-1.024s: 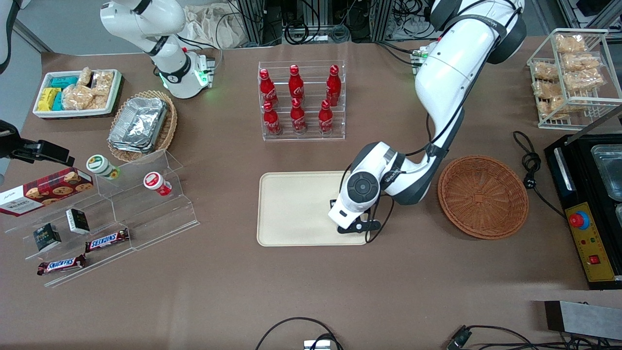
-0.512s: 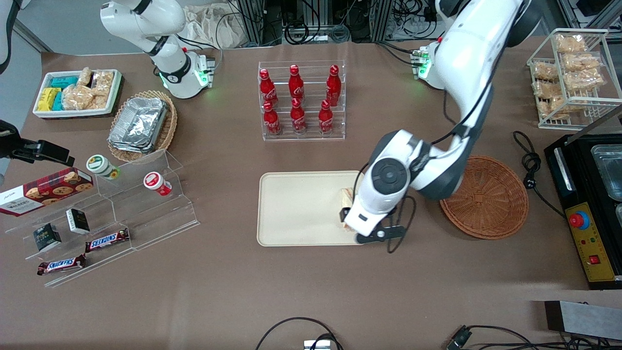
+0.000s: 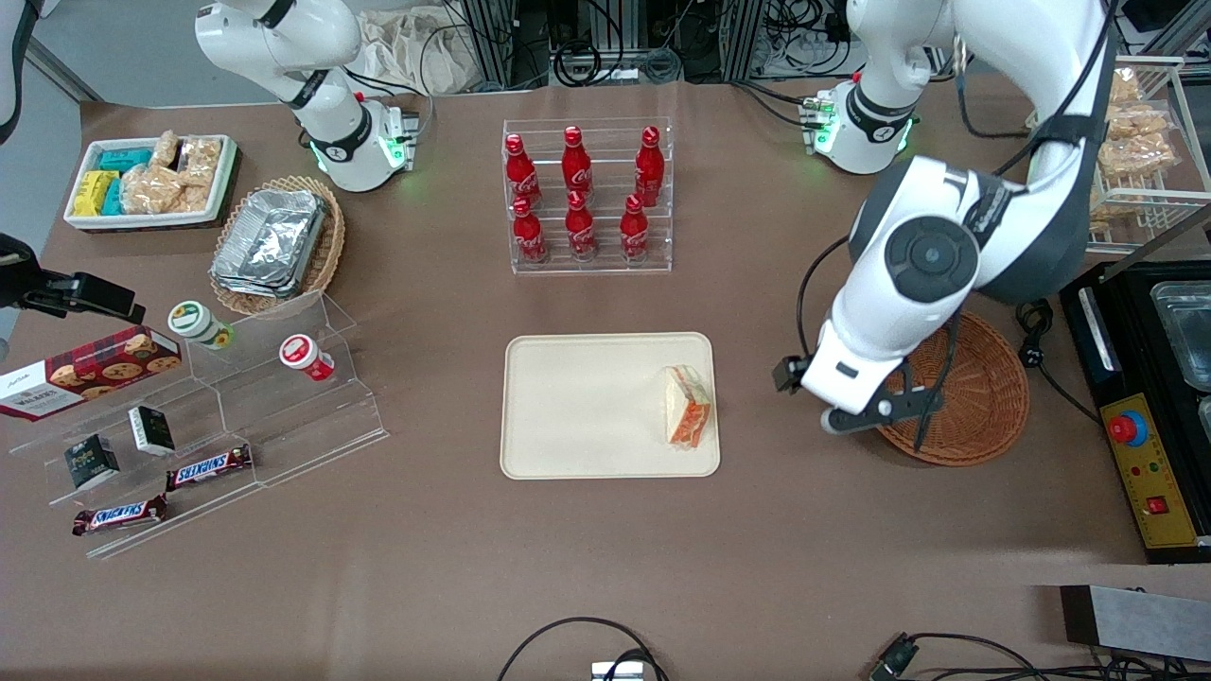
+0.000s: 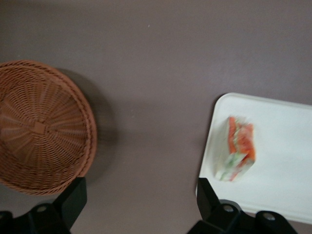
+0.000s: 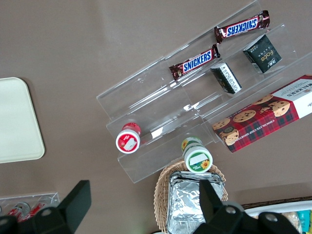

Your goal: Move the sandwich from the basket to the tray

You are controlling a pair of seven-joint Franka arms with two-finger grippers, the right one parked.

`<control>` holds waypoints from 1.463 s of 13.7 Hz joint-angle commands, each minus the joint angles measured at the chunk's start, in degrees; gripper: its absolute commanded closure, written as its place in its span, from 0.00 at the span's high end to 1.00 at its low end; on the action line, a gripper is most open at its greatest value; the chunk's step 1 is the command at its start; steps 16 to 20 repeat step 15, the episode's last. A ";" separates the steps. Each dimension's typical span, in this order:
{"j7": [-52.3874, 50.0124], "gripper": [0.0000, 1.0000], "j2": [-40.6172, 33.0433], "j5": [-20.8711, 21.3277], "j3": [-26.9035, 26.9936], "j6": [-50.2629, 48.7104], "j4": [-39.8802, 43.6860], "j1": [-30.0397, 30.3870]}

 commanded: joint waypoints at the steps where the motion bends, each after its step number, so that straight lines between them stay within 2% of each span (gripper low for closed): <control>1: 9.07 1.00 -9.91 -1.96 -0.03 1.62 -10.69 4.04; 2: 13.02 1.00 -10.44 -3.54 0.23 -0.31 -10.26 5.53; 5: 22.79 1.00 -10.54 -3.82 0.76 -7.16 -7.01 9.06; 7: 28.32 1.00 -10.54 -4.08 7.06 -8.93 -5.16 7.84; 9: 32.99 1.00 -10.45 -4.52 9.11 -10.86 -3.76 7.83; 12: 34.50 1.00 -8.53 -4.00 10.34 -11.57 -0.34 8.18; 15: 36.95 1.00 -3.52 -3.81 11.22 -14.90 6.95 8.18; 20: 36.95 1.00 -3.52 -3.81 11.22 -14.90 6.95 8.18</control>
